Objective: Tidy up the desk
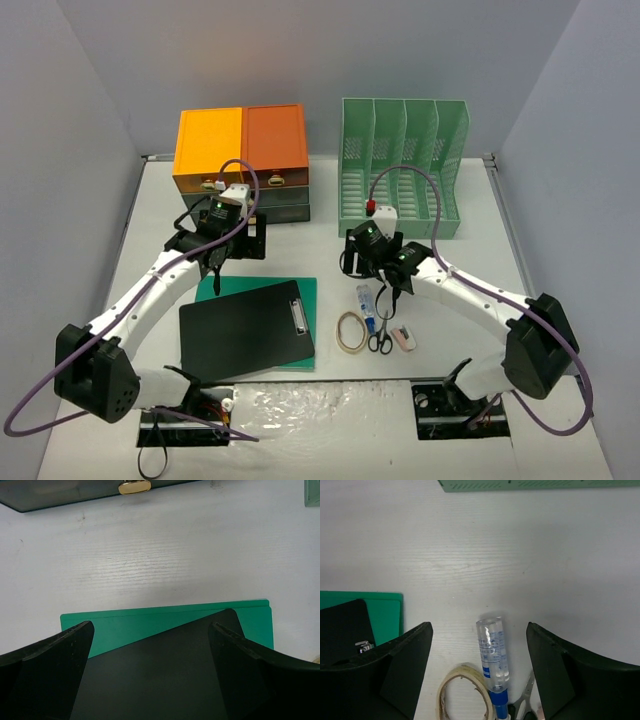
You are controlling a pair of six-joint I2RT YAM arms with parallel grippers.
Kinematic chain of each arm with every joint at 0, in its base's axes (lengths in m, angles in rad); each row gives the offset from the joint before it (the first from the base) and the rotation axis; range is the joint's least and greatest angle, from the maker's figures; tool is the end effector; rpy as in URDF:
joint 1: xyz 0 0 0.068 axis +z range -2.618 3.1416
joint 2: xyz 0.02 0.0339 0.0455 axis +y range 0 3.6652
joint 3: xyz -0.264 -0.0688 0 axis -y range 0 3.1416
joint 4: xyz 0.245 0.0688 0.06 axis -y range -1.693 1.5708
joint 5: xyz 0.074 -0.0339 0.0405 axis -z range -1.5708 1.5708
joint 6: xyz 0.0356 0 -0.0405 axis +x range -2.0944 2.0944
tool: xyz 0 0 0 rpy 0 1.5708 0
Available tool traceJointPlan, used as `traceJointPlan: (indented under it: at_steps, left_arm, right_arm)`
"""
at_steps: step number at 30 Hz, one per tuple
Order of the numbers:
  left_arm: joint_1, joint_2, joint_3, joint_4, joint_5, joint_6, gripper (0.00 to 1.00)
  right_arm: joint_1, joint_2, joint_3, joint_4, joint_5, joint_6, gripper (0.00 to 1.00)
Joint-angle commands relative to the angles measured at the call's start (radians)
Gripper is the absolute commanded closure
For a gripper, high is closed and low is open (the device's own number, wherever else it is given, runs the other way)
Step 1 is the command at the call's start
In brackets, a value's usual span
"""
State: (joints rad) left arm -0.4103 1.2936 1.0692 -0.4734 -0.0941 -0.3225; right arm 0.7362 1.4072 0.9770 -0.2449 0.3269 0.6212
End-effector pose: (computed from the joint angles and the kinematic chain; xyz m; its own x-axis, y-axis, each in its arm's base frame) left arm 0.2616 -0.1101 0.3011 -0.6638 -0.0554 -0.7459 0.1273 0.9743 -0.1856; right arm 0.2365 0.1989 0.2590 -0.6386 0.1652 -0.7516 -0.0965 0.9518 0.2912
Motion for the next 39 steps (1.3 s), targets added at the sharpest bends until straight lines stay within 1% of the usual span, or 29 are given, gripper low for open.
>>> traceJointPlan:
  at_steps: [1, 4, 10, 15, 19, 21, 26, 28, 30, 34, 37, 39]
  left_arm:
    - [0.002, -0.061, 0.029, 0.008, -0.060, 0.003, 0.03]
    - [0.004, -0.079, 0.030, 0.007, -0.117, 0.011, 0.03]
    - [0.013, -0.110, 0.065, 0.021, -0.249, 0.039, 0.03]
    - [0.024, -0.085, 0.106, 0.095, -0.300, 0.076, 0.03]
    - [0.046, -0.037, 0.186, 0.139, -0.337, 0.105, 0.03]
    - [0.072, -0.008, 0.246, 0.137, -0.333, 0.111, 0.03]
    - [0.115, 0.033, 0.319, 0.167, -0.318, 0.130, 0.03]
    - [0.157, 0.062, 0.367, 0.175, -0.292, 0.120, 0.03]
    - [0.187, 0.091, 0.403, 0.189, -0.249, 0.108, 0.03]
    - [0.210, 0.156, 0.461, 0.223, -0.202, 0.102, 0.03]
    - [0.245, 0.208, 0.488, 0.258, -0.132, 0.073, 0.03]
    - [0.274, 0.244, 0.511, 0.266, -0.039, 0.047, 0.03]
  right_arm:
    - [0.042, 0.038, 0.074, 0.019, 0.054, 0.005, 0.27]
    - [0.058, 0.073, 0.129, 0.065, 0.056, -0.026, 0.26]
    - [0.069, 0.196, 0.324, 0.117, 0.068, -0.113, 0.26]
    - [0.069, 0.297, 0.501, 0.122, 0.048, -0.185, 0.26]
    - [0.071, 0.377, 0.600, 0.124, 0.025, -0.214, 0.25]
    - [0.070, 0.397, 0.638, 0.126, 0.027, -0.224, 0.25]
    - [0.069, 0.434, 0.714, 0.127, 0.015, -0.243, 0.25]
    - [0.069, 0.440, 0.723, 0.127, 0.012, -0.250, 0.25]
    - [0.069, 0.438, 0.727, 0.127, 0.010, -0.254, 0.24]
    - [0.068, 0.433, 0.717, 0.127, -0.008, -0.256, 0.24]
    - [0.069, 0.428, 0.697, 0.127, -0.035, -0.251, 0.24]
    - [0.069, 0.428, 0.681, 0.127, -0.048, -0.250, 0.24]
